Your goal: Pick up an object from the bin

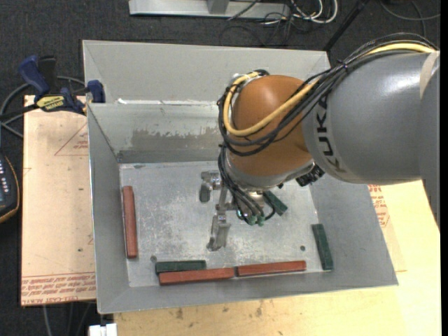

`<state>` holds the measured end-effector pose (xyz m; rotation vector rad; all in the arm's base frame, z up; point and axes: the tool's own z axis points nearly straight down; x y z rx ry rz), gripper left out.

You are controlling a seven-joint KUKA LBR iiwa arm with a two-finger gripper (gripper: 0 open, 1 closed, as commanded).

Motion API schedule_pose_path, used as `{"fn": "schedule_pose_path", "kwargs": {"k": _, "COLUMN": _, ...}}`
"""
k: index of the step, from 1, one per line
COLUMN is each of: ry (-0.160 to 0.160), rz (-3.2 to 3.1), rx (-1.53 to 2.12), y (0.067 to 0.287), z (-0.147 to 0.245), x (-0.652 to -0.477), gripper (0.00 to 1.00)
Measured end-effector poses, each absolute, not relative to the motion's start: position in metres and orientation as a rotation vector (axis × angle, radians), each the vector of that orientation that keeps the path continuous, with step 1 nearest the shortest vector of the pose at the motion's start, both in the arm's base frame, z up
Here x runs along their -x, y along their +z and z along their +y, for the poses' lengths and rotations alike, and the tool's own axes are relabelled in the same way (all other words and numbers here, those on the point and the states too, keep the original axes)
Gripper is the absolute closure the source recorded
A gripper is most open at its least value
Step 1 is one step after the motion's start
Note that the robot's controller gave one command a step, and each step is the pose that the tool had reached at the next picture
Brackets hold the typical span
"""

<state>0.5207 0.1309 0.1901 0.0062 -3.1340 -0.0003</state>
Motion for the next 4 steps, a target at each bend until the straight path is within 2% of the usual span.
{"fn": "schedule_pose_path", "kwargs": {"k": 1, "ry": -0.003, "rz": -3.136, "rx": -0.043, "y": 0.111, "z": 0.179, "x": -0.542, "gripper": 0.0}}
{"fn": "schedule_pose_path", "kwargs": {"k": 2, "ry": 0.003, "rz": -3.132, "rx": -0.204, "y": 0.068, "z": 0.089, "x": -0.538, "gripper": 0.0}}
{"fn": "schedule_pose_path", "kwargs": {"k": 3, "ry": 0.004, "rz": -3.105, "rx": -0.508, "y": 0.093, "z": -0.009, "x": -0.564, "gripper": 0.0}}
{"fn": "schedule_pose_path", "kwargs": {"k": 4, "ry": 0.002, "rz": -3.077, "rx": -0.614, "y": 0.099, "z": -0.073, "x": -0.51, "gripper": 0.0}}
